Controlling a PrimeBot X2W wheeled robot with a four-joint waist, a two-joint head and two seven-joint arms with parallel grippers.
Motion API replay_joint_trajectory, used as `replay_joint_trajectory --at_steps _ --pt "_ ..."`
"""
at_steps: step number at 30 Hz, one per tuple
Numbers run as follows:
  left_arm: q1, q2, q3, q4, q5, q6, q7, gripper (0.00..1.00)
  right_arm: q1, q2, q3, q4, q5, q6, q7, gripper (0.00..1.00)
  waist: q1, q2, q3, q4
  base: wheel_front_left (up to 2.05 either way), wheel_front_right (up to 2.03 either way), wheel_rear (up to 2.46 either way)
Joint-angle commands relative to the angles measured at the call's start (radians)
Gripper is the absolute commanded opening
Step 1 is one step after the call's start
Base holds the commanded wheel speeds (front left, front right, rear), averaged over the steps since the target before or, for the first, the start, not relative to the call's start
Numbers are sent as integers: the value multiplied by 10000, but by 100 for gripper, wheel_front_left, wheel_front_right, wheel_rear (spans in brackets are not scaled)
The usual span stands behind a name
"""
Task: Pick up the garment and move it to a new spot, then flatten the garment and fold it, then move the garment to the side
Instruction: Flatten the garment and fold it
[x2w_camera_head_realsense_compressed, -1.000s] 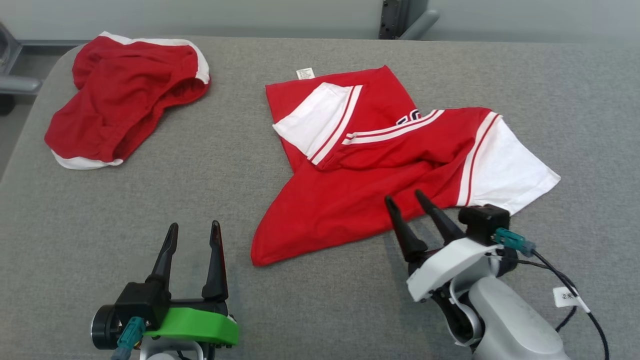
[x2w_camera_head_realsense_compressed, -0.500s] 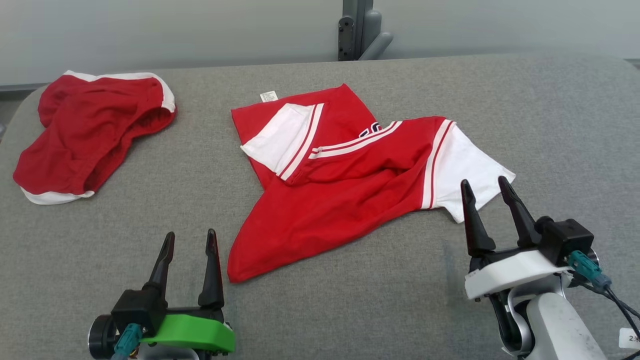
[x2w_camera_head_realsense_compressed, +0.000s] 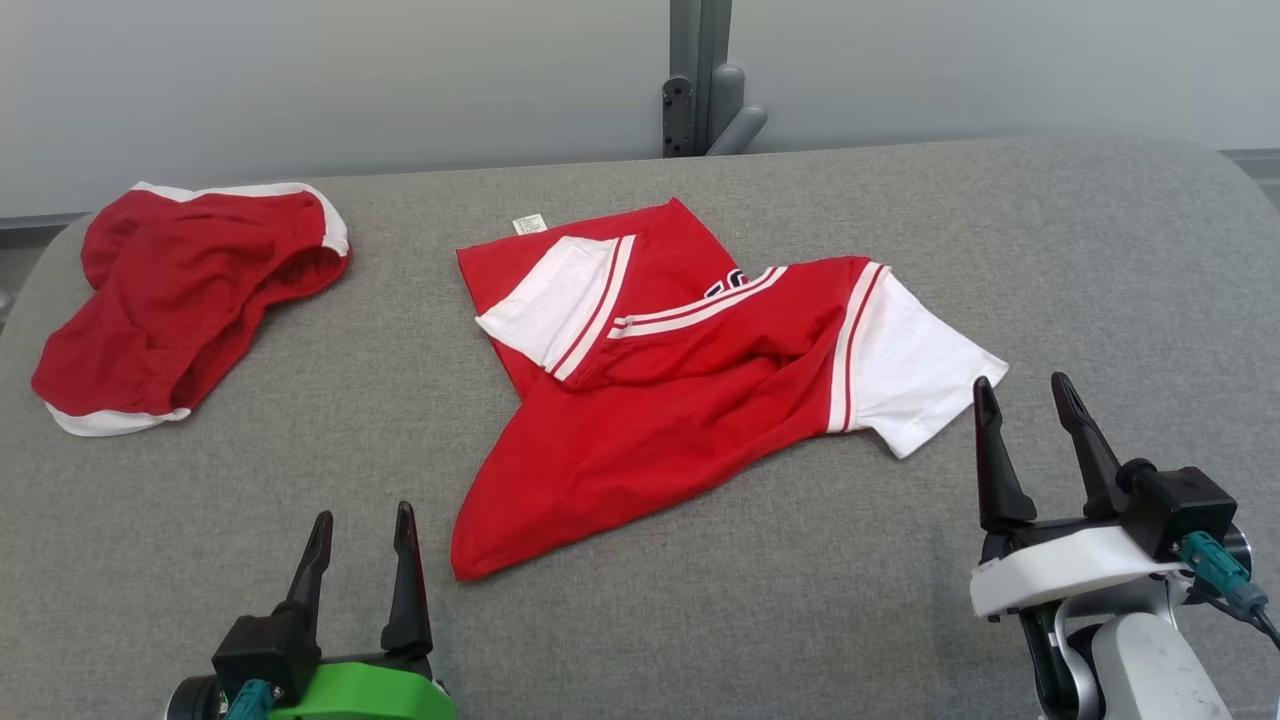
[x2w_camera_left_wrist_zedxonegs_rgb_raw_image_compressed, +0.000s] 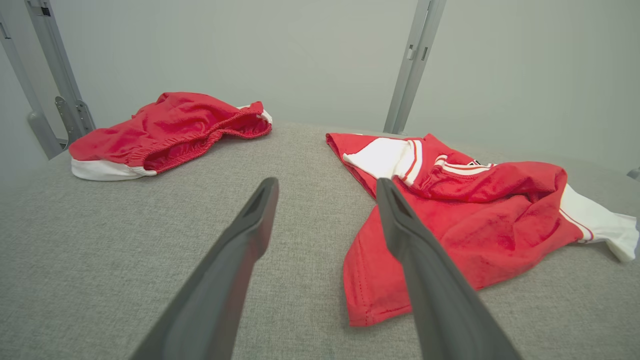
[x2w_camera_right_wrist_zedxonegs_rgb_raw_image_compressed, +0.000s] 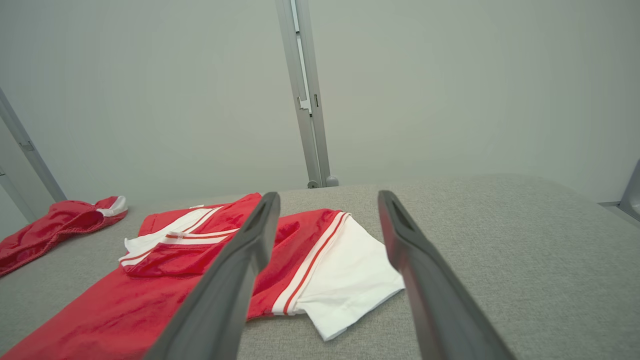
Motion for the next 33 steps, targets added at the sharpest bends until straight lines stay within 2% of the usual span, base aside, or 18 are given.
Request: replay_joint_trajectory --at_steps 1,11,17,20,33 --pt "165 12 35 56 -15 -43 -5 100 136 4 -26 -44 -54 0 -31 100 0 55 -55 -11 0 0 0" --pt "228 12 -58 156 54 -92 -7 100 186 8 -46 125 -68 0 -29 100 0 55 -133 -35 0 0 0" --pt "229 12 -195 178 79 -87 -7 100 -94 3 -227 770 -229 0 -31 100 0 55 -62 28 0 0 0" --pt "62 12 -352 181 119 -125 -7 100 -838 -297 -565 2097 -509 0 9 100 0 55 212 145 0 0 0" --pt "-675 14 -743 166 141 -147 -7 100 -3908 -1555 -1478 6239 -730 -1 834 100 0 55 1454 935 0 0 0"
